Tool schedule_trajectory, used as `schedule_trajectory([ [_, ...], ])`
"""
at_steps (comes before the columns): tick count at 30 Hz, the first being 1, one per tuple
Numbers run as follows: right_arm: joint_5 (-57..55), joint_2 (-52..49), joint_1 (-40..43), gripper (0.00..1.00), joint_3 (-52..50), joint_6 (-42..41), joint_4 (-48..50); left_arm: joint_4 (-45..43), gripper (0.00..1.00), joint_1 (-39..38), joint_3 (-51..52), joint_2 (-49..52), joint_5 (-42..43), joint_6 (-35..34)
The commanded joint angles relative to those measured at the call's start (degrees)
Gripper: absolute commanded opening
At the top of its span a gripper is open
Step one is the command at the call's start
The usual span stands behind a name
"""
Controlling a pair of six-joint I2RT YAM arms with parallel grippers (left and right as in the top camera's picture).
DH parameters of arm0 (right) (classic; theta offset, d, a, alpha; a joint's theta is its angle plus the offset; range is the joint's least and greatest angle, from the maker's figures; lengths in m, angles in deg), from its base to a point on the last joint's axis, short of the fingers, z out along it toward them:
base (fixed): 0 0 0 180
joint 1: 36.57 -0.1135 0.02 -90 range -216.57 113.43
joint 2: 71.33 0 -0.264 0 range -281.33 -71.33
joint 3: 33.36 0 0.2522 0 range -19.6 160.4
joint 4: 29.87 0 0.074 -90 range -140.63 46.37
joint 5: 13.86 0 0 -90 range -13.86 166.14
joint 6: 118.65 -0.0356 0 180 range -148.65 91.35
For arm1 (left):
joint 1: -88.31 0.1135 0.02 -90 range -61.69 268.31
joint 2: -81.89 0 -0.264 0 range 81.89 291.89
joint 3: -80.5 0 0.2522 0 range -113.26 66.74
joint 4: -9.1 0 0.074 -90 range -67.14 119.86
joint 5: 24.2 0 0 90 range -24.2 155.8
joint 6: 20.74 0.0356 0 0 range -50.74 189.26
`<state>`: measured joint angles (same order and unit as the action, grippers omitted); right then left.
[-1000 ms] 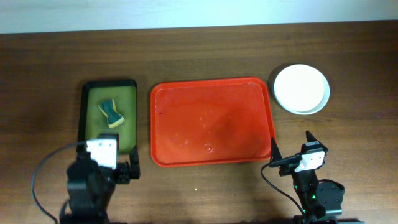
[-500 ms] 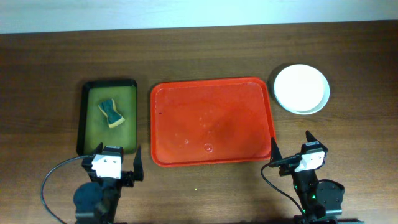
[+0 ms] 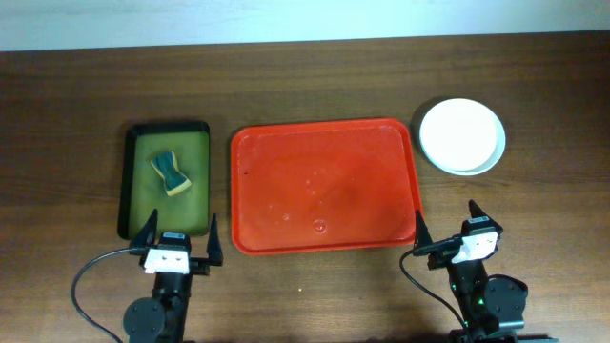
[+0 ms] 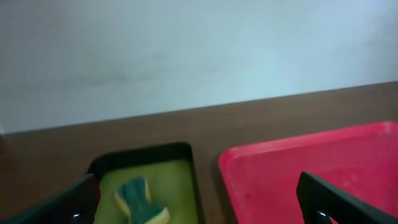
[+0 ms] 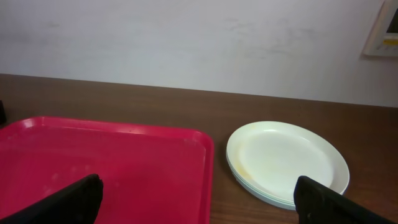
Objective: Clean dirty plates on tray and stack at the side
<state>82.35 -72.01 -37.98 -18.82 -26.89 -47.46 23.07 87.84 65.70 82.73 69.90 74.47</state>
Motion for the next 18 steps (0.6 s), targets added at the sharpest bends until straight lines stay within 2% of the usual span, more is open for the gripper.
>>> schedule_trajectory([
  [1, -0.50, 0.48, 0.46, 0.99, -0.46, 0.15, -0.22, 2.43, 0.99, 0.33, 0.57, -0.59, -7.76, 1.11],
  [5, -0.50, 0.48, 0.46, 0.99, -0.46, 0.15, -0.20, 3.87, 0.99, 0.74, 0.57, -0.61, -11.43, 1.11],
  [18, -0.50, 0.48, 0.46, 0.99, -0.46, 0.15, -0.20, 4.37, 0.99, 0.90, 0.52, -0.59, -9.46, 1.11],
])
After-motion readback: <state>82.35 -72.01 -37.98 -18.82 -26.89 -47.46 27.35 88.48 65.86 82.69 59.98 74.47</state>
